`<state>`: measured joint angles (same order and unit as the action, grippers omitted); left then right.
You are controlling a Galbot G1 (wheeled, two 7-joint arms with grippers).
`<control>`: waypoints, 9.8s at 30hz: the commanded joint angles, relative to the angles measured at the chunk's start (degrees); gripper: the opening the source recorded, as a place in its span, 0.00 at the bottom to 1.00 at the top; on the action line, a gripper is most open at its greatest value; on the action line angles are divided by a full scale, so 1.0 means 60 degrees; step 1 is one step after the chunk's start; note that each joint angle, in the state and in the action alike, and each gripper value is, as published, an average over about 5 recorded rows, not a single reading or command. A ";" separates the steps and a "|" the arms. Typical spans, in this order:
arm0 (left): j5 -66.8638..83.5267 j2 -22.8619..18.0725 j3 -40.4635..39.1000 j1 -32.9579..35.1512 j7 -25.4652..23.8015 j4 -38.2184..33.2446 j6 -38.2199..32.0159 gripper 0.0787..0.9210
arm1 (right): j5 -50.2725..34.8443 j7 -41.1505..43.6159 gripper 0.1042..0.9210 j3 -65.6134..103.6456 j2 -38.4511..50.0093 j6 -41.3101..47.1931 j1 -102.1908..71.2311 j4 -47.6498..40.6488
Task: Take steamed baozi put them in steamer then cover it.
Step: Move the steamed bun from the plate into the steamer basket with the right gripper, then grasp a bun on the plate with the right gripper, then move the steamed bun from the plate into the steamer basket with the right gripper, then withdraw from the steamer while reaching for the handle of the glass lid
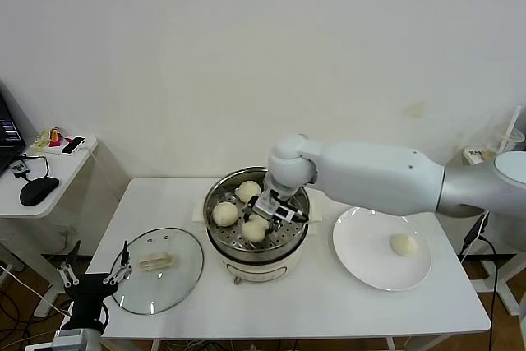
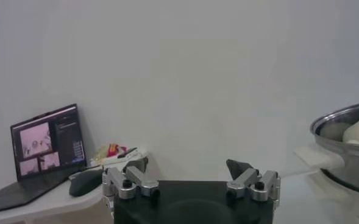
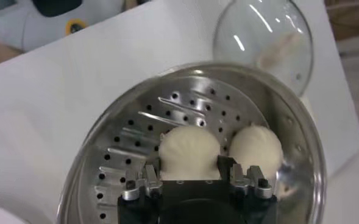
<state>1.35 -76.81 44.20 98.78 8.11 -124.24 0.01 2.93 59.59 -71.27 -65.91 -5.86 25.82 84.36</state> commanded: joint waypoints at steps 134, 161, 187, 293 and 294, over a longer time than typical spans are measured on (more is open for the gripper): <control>0.0126 0.0570 -0.0277 -0.0233 -0.0172 0.0068 -0.0023 0.88 | -0.6249 -0.2100 0.65 0.0211 -0.0310 0.7705 0.0853 -0.0796; 0.0279 0.0561 -0.0186 -0.0425 -0.0170 0.0271 -0.0031 0.88 | -0.4464 -0.2081 0.65 0.0358 -0.0386 0.7863 -0.0650 -0.2057; 0.0365 0.0564 -0.0234 -0.0460 -0.0186 0.0333 -0.0003 0.88 | -0.5679 -0.6547 0.88 0.4601 0.3574 0.6620 -0.2776 0.1578; -1.2212 0.1413 -0.1947 -0.4151 0.0181 0.6849 -0.0536 0.46 | -0.0122 -0.8806 0.88 2.1009 -0.3670 -0.1914 -1.9634 0.2763; -1.2210 0.1398 -0.1935 -0.4149 0.0231 0.6865 -0.0554 0.43 | -0.0122 -0.8808 0.88 2.0989 -0.3673 -0.1908 -1.9626 0.2764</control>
<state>-71.81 -68.24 32.50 74.41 8.68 -84.05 -3.44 2.04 6.75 55.13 -87.81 -17.40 -91.98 100.87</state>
